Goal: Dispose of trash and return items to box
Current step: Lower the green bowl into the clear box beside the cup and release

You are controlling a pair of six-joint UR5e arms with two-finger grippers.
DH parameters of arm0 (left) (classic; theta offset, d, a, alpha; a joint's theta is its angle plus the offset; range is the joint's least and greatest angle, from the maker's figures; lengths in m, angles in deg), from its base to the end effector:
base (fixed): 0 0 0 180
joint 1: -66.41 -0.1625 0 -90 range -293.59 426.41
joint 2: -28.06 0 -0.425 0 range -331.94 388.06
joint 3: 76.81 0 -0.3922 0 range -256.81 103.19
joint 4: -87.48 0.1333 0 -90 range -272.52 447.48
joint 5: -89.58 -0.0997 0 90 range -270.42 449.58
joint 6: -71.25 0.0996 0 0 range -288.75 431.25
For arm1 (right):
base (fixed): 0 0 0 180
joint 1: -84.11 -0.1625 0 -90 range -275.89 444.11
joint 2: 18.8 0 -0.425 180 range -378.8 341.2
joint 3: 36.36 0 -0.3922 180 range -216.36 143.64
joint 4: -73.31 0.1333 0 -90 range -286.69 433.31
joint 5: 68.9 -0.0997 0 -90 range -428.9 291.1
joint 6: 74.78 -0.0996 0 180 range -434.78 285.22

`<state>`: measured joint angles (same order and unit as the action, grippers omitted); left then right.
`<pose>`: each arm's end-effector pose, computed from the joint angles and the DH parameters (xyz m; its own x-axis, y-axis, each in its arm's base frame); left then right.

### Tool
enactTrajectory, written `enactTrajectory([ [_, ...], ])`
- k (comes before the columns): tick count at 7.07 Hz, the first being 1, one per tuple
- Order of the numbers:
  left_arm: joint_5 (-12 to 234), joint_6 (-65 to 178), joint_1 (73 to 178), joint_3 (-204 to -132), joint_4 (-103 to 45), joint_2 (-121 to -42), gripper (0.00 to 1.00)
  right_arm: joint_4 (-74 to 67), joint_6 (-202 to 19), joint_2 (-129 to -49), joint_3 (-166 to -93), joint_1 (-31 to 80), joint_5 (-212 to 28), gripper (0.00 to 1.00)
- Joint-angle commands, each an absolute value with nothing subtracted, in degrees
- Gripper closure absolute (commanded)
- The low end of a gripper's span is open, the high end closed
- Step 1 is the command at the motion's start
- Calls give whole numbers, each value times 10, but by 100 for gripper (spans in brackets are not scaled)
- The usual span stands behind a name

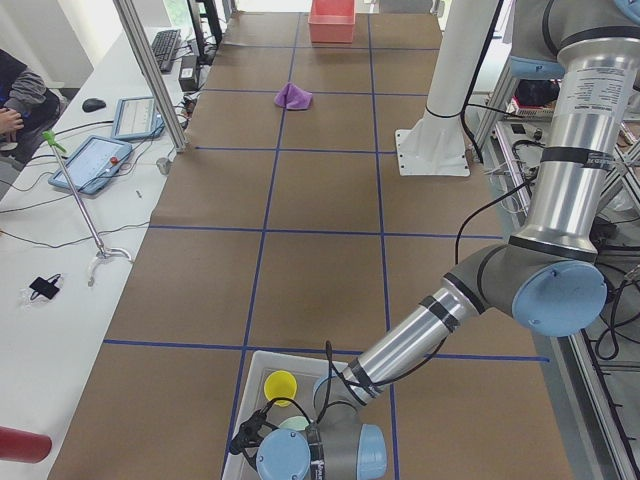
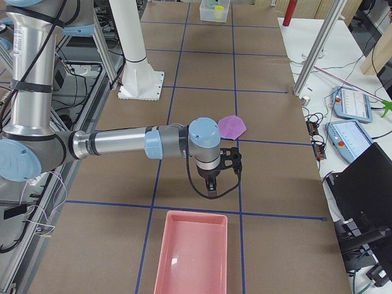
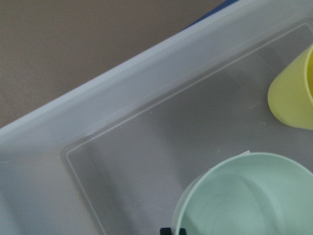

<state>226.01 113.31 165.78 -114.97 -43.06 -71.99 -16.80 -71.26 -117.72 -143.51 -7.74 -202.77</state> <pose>-0.1360 -0.4486 0.9131 0.6120 0.5659 -0.5524 -0.3330 0.8180 0.4691 0.0782 -0.4288 0.5832 0.7243 -0.1352 0.6761 0.0125 0.9830 0.1831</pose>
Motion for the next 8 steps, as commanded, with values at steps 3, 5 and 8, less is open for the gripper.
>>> enactTrajectory([
  [3, 2262, 1085, 1650, -1169, -440, -721, 3, -168, -714, -1178, -1438, -77, -2028, 0],
  [5, 2292, 1028, 1666, -1285, -351, -729, 3, -168, -714, -1177, -1439, -77, -2028, 0],
  [8, 2291, 838, 1678, -1619, -138, -629, 3, -168, -715, -1177, -1439, -77, -2029, 0],
])
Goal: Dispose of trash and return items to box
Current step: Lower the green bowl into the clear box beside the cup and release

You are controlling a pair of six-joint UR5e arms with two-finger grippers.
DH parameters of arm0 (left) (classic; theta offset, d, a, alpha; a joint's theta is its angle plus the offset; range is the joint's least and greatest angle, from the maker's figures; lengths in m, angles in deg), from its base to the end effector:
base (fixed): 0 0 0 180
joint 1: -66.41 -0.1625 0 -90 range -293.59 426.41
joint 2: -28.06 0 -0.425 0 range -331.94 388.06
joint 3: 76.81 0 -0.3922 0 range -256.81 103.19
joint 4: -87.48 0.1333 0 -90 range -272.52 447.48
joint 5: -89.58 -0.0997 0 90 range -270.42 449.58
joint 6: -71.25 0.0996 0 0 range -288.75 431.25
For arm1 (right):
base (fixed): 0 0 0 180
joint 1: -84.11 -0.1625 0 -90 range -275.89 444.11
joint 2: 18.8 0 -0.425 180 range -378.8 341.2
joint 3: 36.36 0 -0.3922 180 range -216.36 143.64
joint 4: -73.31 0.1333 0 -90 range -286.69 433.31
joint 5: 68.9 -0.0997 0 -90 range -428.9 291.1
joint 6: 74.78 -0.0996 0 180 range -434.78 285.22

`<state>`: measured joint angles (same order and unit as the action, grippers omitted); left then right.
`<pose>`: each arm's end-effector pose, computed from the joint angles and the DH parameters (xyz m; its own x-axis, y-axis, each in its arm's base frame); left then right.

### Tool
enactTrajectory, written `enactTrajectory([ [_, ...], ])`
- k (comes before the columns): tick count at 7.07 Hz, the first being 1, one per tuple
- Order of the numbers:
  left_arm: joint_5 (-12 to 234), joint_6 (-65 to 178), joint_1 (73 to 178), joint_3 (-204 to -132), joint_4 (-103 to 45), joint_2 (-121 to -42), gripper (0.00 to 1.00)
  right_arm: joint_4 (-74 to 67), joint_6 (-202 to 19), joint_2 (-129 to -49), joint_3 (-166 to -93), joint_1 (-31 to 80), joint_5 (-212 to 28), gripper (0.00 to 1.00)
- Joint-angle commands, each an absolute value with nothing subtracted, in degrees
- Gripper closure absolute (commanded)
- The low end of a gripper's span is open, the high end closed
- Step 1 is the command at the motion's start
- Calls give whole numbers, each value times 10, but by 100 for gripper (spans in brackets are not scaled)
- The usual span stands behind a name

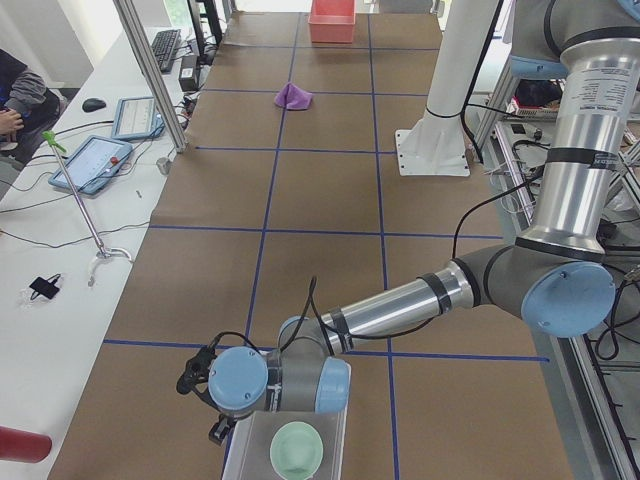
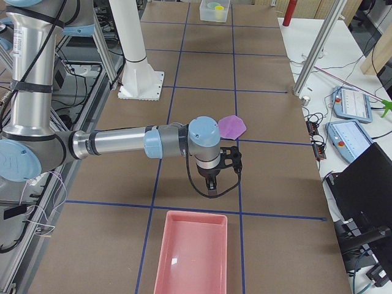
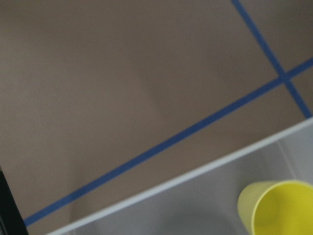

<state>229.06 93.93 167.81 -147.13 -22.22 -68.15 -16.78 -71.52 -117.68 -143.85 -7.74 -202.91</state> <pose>-0.1619 -0.5116 0.7299 0.6785 0.3319 -0.6554 -0.0706 0.9175 0.3915 0.0780 -0.4291 0.5798 0.7228 -0.1357 0.6776 0.0092 0.9823 0.1870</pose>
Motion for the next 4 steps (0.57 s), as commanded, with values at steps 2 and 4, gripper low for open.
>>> enactTrajectory([
  [2, 2290, 774, 1659, -1811, -42, -521, 3, -168, -715, -1178, -1438, -78, -2029, 0],
  [4, 2270, 778, 1610, -1856, -24, -443, 2, -168, -728, -1175, -1441, -77, -2032, 0],
])
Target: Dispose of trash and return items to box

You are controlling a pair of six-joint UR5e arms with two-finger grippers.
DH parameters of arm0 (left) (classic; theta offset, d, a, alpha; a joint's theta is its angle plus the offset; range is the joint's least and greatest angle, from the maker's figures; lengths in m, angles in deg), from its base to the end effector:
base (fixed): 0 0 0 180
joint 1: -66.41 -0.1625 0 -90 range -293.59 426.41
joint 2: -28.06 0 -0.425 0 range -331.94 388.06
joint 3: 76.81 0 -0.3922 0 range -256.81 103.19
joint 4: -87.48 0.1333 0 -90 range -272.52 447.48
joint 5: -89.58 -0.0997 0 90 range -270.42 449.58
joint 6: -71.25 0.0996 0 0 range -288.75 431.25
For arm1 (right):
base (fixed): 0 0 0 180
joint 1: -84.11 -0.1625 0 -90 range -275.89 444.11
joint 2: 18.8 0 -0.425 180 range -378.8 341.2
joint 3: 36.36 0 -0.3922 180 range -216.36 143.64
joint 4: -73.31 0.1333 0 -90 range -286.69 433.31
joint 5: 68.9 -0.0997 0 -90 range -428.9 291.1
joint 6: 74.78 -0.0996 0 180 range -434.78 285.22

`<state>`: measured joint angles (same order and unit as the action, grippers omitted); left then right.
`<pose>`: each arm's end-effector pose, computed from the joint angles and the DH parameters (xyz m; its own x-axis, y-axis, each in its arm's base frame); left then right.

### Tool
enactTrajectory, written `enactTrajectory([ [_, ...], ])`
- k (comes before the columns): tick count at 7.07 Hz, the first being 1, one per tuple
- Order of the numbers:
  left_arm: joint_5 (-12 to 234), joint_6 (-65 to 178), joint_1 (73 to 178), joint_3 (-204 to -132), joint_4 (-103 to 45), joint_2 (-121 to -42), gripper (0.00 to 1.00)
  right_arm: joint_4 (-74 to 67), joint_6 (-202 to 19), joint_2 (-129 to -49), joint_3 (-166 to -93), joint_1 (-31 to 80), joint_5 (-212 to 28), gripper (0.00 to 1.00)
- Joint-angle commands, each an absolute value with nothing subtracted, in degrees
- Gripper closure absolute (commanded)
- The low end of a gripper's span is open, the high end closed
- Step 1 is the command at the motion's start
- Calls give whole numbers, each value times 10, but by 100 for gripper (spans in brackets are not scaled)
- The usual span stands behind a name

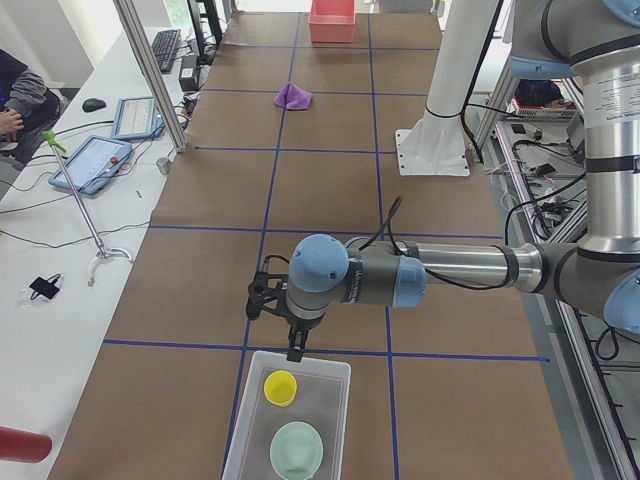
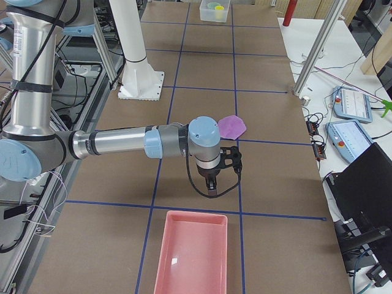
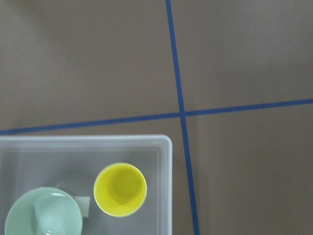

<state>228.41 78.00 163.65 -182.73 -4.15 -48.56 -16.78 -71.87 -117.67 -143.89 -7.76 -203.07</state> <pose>-0.1080 -0.3871 0.6167 0.6701 0.0878 -0.7370 0.0473 0.9859 0.1605 0.0779 -0.4291 0.5791 0.7210 -0.1304 0.6806 0.0043 0.9830 0.1838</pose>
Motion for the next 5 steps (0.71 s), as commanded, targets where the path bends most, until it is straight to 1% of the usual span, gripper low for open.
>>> enactTrajectory([
  [1, 2274, 779, 1605, -1855, 31, -448, 2, -168, -760, -1171, -1452, -75, -2033, 0],
  [2, 2278, 783, 1607, -1880, 40, -444, 2, -168, -825, -1170, -1485, -51, -2034, 0],
  [3, 2273, 781, 1605, -1873, 41, -443, 2, -168, -937, -1169, -1529, 11, -2030, 0],
  [4, 2273, 782, 1605, -1862, 41, -447, 2, -136, -1046, -1158, -1552, 68, -2024, 0],
  [5, 2270, 781, 1605, -1861, 39, -450, 2, -83, -1146, -1145, -1552, 124, -2003, 0],
])
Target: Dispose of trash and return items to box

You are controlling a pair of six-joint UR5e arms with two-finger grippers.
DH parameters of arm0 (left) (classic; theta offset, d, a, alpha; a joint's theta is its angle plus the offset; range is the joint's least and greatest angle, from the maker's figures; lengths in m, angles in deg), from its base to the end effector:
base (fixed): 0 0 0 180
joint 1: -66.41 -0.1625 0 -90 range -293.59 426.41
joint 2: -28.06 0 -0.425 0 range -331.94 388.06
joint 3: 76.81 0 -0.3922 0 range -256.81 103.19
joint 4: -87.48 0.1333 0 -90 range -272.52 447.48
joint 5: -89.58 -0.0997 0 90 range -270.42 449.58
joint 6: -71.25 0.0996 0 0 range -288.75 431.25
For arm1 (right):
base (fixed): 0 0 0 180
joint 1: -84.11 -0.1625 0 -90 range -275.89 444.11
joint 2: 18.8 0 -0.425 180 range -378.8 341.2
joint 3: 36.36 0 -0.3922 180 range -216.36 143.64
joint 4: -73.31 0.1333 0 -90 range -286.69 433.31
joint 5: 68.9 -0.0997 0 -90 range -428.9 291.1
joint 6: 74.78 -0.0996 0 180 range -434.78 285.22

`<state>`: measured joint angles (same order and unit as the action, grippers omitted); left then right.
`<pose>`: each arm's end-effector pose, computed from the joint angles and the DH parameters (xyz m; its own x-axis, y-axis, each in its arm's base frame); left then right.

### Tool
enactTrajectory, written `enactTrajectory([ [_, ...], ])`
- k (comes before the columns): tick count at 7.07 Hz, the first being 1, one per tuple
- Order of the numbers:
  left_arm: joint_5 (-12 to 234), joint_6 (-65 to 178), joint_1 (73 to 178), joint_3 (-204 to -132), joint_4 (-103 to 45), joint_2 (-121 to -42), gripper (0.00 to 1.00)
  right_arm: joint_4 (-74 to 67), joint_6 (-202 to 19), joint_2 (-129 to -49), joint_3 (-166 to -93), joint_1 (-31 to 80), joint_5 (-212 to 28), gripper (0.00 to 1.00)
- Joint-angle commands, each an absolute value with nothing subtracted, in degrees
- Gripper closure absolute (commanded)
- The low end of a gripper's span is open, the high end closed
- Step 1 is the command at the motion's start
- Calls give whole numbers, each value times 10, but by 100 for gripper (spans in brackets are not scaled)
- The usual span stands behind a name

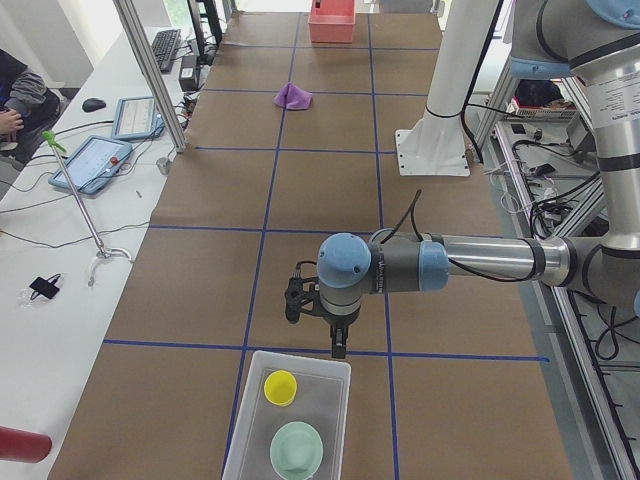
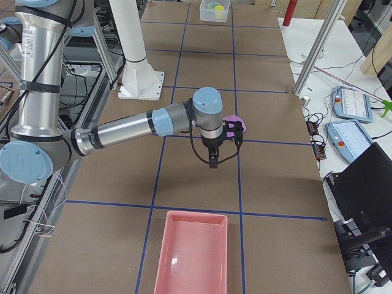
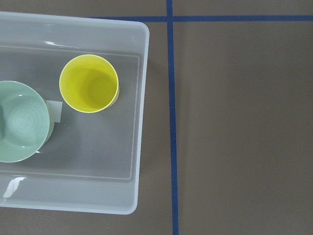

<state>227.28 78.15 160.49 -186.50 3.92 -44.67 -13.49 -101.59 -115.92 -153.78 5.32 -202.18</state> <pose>-0.0851 -0.3553 0.6256 0.6713 0.0207 -0.7409 -0.0097 0.9998 0.0190 -0.0209 -0.4398 0.4749 0.6703 0.0401 0.7410 -0.1390 0.9876 0.0723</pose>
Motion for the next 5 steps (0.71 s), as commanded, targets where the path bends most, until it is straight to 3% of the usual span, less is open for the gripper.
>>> enactTrajectory([
  [1, 2270, 781, 1605, -1861, 36, -451, 2, -72, -1247, -1103, -1550, 189, -1949, 0],
  [2, 2271, 781, 1605, -1867, 37, -454, 2, -80, -1329, -1048, -1531, 289, -1853, 0],
  [4, 2271, 781, 1605, -1866, 37, -454, 2, -80, -1416, -931, -1446, 359, -1803, 0],
  [5, 2271, 781, 1605, -1866, 37, -452, 2, -78, -1418, -917, -1426, 387, -1763, 0],
])
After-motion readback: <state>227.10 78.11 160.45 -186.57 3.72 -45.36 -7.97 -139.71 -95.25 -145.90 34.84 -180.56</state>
